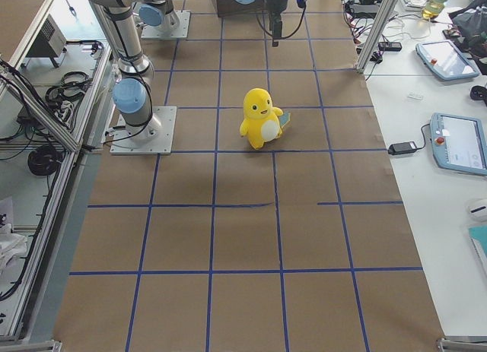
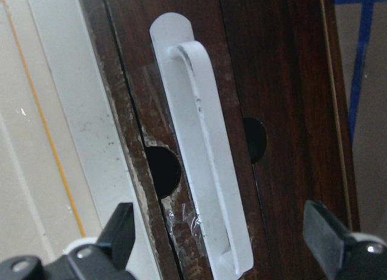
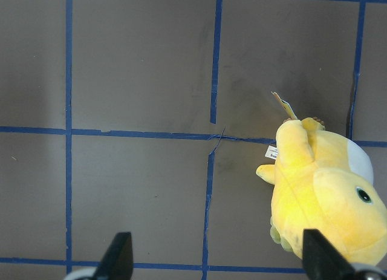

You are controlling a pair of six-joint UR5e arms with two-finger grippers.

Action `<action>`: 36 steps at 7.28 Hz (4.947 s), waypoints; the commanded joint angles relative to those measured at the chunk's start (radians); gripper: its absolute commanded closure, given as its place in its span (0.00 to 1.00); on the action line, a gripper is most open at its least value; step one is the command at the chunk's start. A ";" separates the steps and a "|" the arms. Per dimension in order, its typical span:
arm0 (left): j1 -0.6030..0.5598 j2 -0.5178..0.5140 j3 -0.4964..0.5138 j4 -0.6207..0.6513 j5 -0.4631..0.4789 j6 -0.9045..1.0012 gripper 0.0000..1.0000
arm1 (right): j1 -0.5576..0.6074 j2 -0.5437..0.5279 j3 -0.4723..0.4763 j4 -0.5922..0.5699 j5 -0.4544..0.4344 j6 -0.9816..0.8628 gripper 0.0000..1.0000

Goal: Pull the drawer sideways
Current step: 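Align the left gripper on the white handle and close on it, then pull the drawer outward by its handle with the left gripper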

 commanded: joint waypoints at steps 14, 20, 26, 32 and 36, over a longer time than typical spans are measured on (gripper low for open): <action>0.019 -0.092 0.007 0.014 0.110 -0.015 0.37 | 0.000 0.000 0.000 0.000 0.000 0.000 0.00; 0.020 -0.087 0.005 0.014 0.114 -0.016 0.41 | 0.000 0.000 0.000 0.000 0.000 0.000 0.00; 0.020 -0.089 0.005 0.014 0.108 -0.016 0.54 | 0.000 0.000 0.000 0.000 0.000 0.000 0.00; 0.020 -0.093 0.013 0.014 0.107 -0.001 0.70 | 0.000 0.000 0.000 0.000 0.000 -0.002 0.00; 0.020 -0.095 0.028 0.012 0.107 0.004 0.72 | 0.000 0.000 0.000 0.000 0.000 0.000 0.00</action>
